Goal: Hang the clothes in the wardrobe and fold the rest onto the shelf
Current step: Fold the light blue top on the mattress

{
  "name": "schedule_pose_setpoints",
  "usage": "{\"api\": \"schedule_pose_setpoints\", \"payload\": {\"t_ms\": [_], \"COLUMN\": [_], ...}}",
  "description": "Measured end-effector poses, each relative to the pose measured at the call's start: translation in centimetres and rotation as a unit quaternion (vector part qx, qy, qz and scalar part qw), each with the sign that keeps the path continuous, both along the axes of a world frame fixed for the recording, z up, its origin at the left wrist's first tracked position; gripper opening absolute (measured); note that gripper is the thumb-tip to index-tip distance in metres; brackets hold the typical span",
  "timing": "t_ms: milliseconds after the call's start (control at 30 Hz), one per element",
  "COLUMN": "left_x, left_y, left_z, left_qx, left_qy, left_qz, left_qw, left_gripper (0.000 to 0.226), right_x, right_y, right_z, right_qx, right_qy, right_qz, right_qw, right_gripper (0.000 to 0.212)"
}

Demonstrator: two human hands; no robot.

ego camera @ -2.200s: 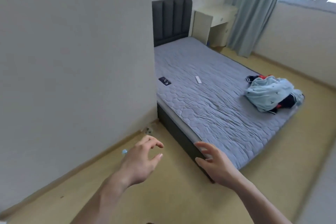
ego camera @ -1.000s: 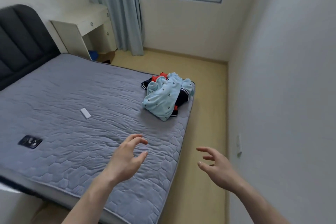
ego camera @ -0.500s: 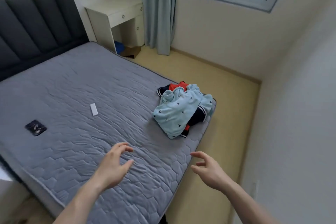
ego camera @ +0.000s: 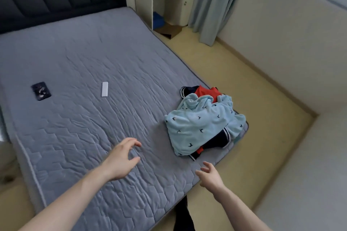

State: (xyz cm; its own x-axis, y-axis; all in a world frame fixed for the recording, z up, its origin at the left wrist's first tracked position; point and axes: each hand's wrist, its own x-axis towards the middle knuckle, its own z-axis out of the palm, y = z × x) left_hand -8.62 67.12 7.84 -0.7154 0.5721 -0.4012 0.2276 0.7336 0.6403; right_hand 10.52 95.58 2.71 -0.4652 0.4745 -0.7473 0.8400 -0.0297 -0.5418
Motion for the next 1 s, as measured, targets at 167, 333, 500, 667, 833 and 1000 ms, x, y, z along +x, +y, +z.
{"api": "schedule_pose_setpoints", "payload": {"t_ms": [167, 333, 500, 667, 833, 1000], "left_x": [-1.6, -2.9, -2.7, -1.9, -1.6, -1.9], "left_y": [2.7, 6.4, 9.5, 10.9, 11.6, 11.5], "left_z": [-5.2, -11.8, -17.6, -18.9, -15.9, -11.6], "left_qx": [-0.047, -0.092, -0.079, -0.086, -0.089, -0.069], "left_qy": [-0.022, -0.047, -0.066, -0.079, -0.077, -0.063], "left_qz": [0.068, 0.128, 0.160, 0.167, 0.157, 0.148], "left_qw": [0.996, 0.986, 0.982, 0.979, 0.981, 0.985], "left_gripper": [0.034, 0.031, 0.032, 0.028, 0.028, 0.026], "right_x": [-7.9, -13.8, -17.1, -18.4, -19.7, -21.0], "right_y": [7.4, 13.0, 16.4, 18.1, 17.8, 16.1], "right_z": [-9.1, -18.9, -27.2, -28.7, -22.4, -9.4], "right_qx": [-0.021, -0.043, -0.093, -0.002, 0.006, -0.043], "right_qy": [-0.044, -0.041, -0.054, -0.070, 0.042, 0.219], "right_qz": [-0.030, -0.078, -0.205, -0.199, -0.120, -0.077], "right_qw": [0.998, 0.995, 0.973, 0.977, 0.992, 0.972], "right_gripper": [0.061, 0.067, 0.067, 0.018, 0.018, 0.027]}}
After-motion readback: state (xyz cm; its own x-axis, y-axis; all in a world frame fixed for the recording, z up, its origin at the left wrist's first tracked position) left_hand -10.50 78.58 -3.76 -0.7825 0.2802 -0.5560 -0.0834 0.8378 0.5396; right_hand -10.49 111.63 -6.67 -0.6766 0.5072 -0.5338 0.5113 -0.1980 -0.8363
